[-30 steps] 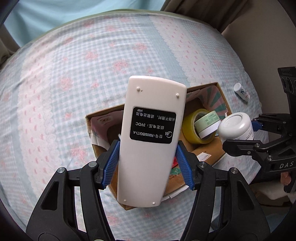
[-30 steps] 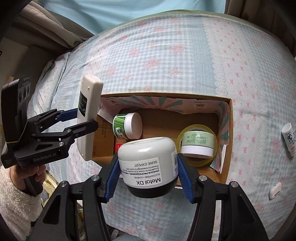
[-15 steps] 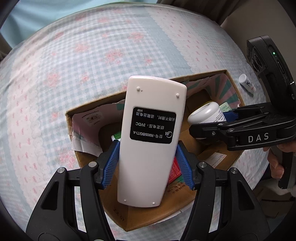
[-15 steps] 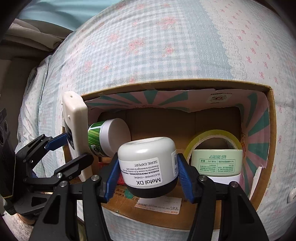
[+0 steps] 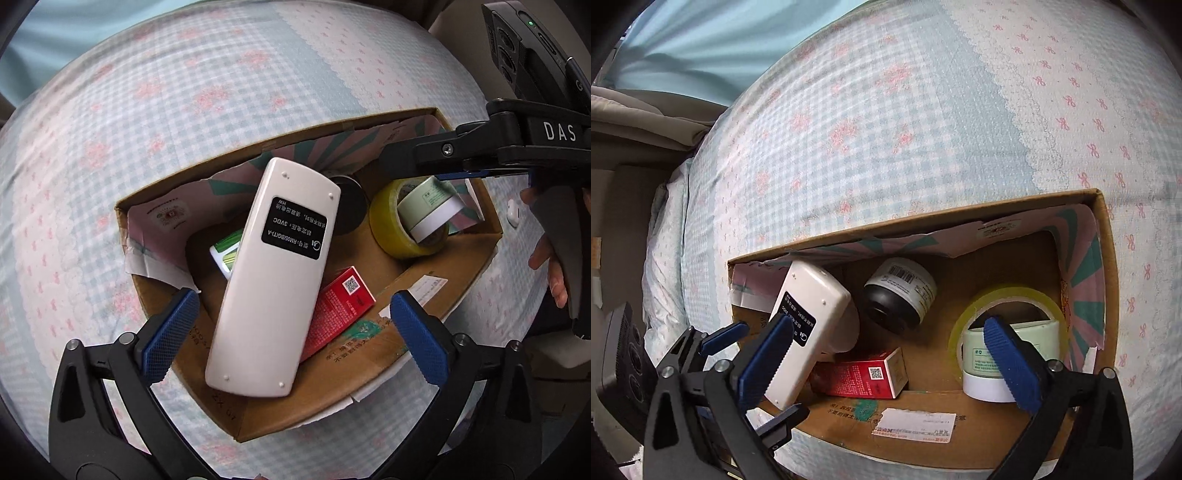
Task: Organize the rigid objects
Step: 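Lower and release the remote with the left tool while the right tool releases the jar, then lift both tools out of the box and move toward the pill bottle and earbuds case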
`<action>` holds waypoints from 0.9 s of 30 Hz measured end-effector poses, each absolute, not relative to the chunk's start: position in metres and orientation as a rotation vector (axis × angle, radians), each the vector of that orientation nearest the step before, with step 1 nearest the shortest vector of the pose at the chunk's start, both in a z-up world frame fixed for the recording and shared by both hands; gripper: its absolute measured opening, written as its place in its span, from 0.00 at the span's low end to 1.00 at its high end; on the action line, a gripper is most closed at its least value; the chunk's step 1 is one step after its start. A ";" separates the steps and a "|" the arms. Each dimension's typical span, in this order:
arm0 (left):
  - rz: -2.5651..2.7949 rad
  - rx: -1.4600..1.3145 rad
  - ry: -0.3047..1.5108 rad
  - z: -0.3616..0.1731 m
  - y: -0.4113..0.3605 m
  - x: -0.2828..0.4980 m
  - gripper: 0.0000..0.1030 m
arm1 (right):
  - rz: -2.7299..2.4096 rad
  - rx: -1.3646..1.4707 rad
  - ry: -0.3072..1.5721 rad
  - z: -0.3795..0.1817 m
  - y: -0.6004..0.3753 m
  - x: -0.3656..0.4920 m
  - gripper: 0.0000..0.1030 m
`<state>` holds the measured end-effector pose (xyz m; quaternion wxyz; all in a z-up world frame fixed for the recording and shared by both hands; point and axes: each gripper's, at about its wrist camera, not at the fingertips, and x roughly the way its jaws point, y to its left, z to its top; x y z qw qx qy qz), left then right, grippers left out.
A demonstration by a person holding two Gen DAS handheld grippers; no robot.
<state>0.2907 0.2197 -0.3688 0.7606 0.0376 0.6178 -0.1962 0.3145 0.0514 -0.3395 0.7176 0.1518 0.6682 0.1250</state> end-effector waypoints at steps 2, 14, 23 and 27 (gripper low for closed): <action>-0.416 0.063 1.349 -0.368 0.223 0.287 1.00 | 0.261 0.326 1.476 -0.335 0.047 0.311 1.00; -0.364 0.016 1.336 -0.345 0.236 0.272 1.00 | 0.232 0.272 1.463 -0.314 0.038 0.290 1.00; -0.334 -0.002 1.301 -0.309 0.248 0.256 1.00 | 0.216 0.218 1.443 -0.278 0.045 0.276 1.00; -0.314 -0.017 1.285 -0.287 0.254 0.246 1.00 | 0.196 0.139 1.423 -0.254 0.046 0.267 1.00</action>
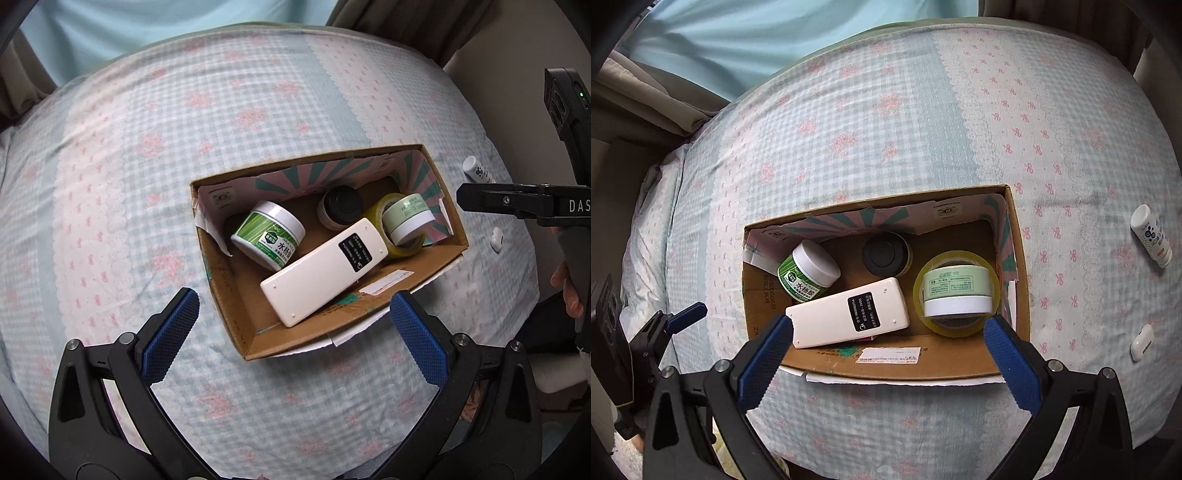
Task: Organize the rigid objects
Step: 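Lift both tools out of the box and move toward the pill bottle and earbuds case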
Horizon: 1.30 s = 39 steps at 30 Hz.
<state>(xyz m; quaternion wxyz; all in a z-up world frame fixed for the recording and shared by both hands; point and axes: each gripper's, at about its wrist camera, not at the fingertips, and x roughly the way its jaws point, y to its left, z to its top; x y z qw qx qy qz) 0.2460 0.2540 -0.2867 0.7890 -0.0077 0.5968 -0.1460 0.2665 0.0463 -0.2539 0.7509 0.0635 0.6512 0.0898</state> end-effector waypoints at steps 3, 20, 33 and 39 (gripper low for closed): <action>-0.286 -0.007 1.270 -0.266 0.255 0.236 1.00 | 0.193 0.107 1.381 -0.232 0.042 0.257 1.00; -0.160 -0.034 1.115 -0.159 0.159 0.180 1.00 | 0.058 0.024 1.183 -0.115 -0.064 0.198 1.00; -0.080 -0.145 0.995 -0.125 0.026 0.152 1.00 | 0.086 -0.094 1.110 -0.093 -0.202 0.187 1.00; -0.092 -0.139 1.036 -0.147 -0.047 0.154 1.00 | 0.162 -0.102 1.105 -0.091 -0.256 0.205 1.00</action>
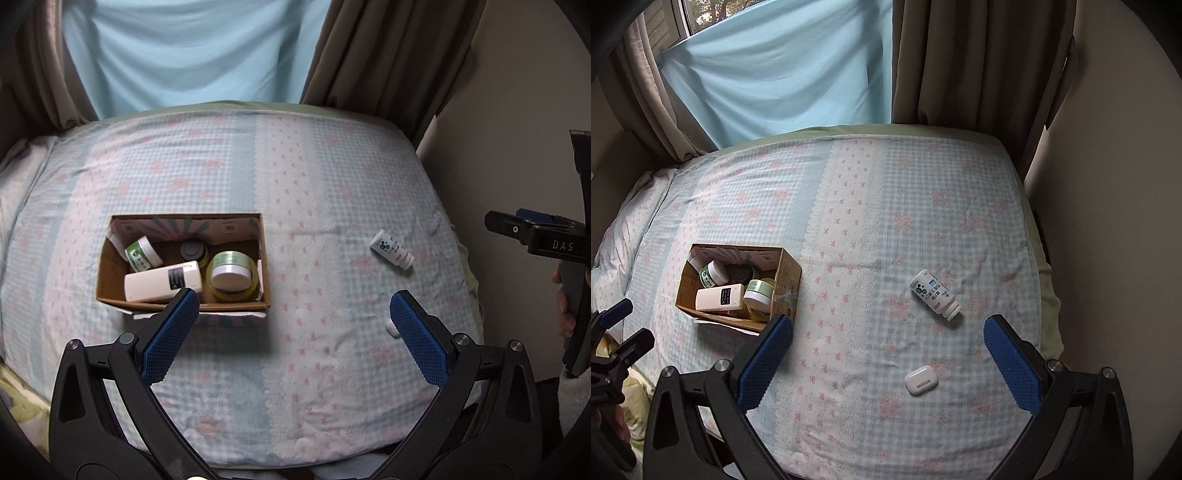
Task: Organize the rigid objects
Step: 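Lift both tools out of the box and move toward the pill bottle and earbuds case, then grasp the white earbuds case with the left tool while the right tool grasps the pill bottle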
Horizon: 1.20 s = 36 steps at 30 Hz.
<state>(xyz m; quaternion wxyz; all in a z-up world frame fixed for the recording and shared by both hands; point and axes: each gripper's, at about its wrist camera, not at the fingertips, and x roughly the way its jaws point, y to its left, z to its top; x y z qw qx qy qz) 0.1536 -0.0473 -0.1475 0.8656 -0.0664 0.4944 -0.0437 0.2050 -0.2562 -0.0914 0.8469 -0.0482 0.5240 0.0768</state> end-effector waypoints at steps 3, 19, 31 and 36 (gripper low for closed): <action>-0.129 -0.137 1.066 -0.168 -0.084 0.158 1.00 | 0.211 -0.131 1.121 -0.100 -0.274 0.219 1.00; -0.397 0.202 1.334 -0.344 -0.255 0.196 1.00 | 0.419 -0.303 1.251 -0.247 -0.321 0.304 1.00; -0.625 0.470 1.414 -0.459 -0.341 0.208 0.91 | 0.572 -0.409 1.351 -0.368 -0.324 0.339 0.98; -0.694 0.471 1.425 -0.475 -0.349 0.212 0.85 | 0.595 -0.412 1.392 -0.398 -0.324 0.344 0.95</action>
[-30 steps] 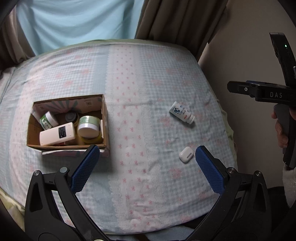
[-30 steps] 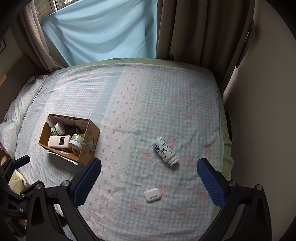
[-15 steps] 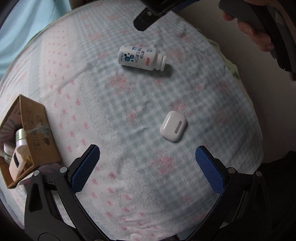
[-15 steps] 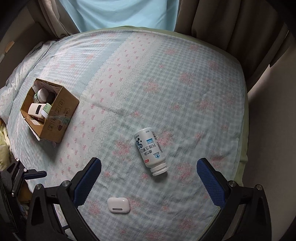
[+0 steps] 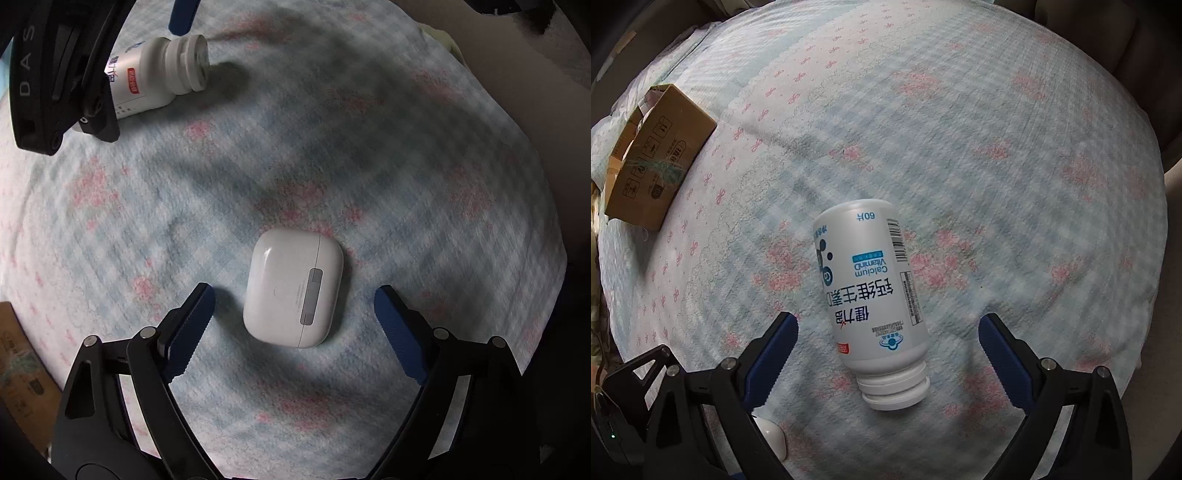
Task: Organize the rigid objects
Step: 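Grasp the white earbuds case with the left tool while the right tool grasps the pill bottle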
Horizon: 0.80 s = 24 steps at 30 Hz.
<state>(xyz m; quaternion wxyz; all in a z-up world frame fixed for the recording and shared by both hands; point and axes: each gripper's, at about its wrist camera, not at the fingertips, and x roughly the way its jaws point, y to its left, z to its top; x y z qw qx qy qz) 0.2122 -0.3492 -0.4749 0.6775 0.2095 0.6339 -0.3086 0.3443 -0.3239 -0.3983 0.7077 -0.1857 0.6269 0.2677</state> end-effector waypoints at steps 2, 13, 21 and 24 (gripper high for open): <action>-0.710 0.463 1.421 -0.476 -0.351 0.214 0.85 | 0.596 -0.417 1.398 -0.406 -0.325 0.345 0.94; -0.740 0.483 1.422 -0.468 -0.362 0.233 0.42 | 0.616 -0.486 1.360 -0.408 -0.312 0.342 0.51; -0.751 0.472 1.425 -0.465 -0.361 0.241 0.42 | 0.590 -0.479 1.370 -0.406 -0.304 0.339 0.47; -0.755 0.452 1.429 -0.463 -0.354 0.237 0.42 | 0.583 -0.457 1.376 -0.403 -0.309 0.339 0.46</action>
